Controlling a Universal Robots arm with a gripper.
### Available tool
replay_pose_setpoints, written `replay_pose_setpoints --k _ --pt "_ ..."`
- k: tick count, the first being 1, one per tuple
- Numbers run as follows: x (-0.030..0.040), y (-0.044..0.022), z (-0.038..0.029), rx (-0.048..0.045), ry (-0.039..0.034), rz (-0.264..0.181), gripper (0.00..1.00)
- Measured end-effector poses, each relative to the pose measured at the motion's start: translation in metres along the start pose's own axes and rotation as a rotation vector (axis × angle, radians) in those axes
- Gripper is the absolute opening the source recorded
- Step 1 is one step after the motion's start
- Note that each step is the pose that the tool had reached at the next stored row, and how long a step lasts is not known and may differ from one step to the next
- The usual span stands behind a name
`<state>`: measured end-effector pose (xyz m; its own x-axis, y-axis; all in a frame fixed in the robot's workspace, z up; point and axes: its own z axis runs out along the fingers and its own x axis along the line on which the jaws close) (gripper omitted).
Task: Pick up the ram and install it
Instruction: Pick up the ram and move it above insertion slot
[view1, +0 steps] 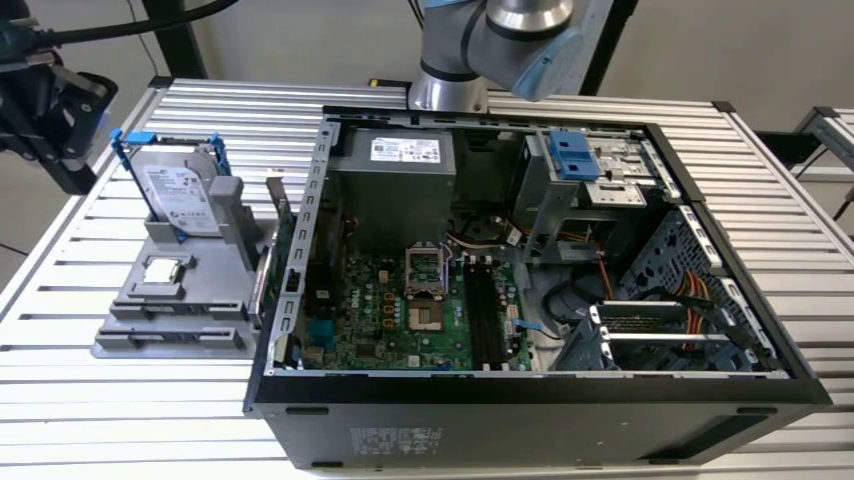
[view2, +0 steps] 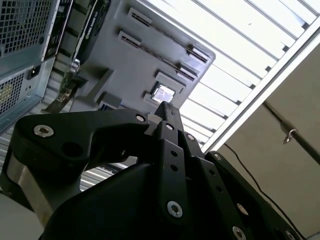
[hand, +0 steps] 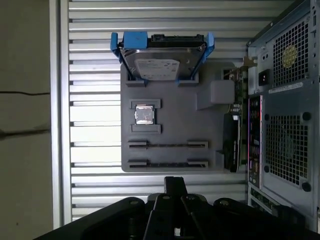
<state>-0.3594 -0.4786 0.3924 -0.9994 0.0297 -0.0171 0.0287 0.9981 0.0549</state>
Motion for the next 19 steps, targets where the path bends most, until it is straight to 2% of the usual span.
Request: replay_pose_setpoints --k 19 --pt "-0.0004 -0.0117 -0.0007 0.0 0.0 -0.001 0.0"
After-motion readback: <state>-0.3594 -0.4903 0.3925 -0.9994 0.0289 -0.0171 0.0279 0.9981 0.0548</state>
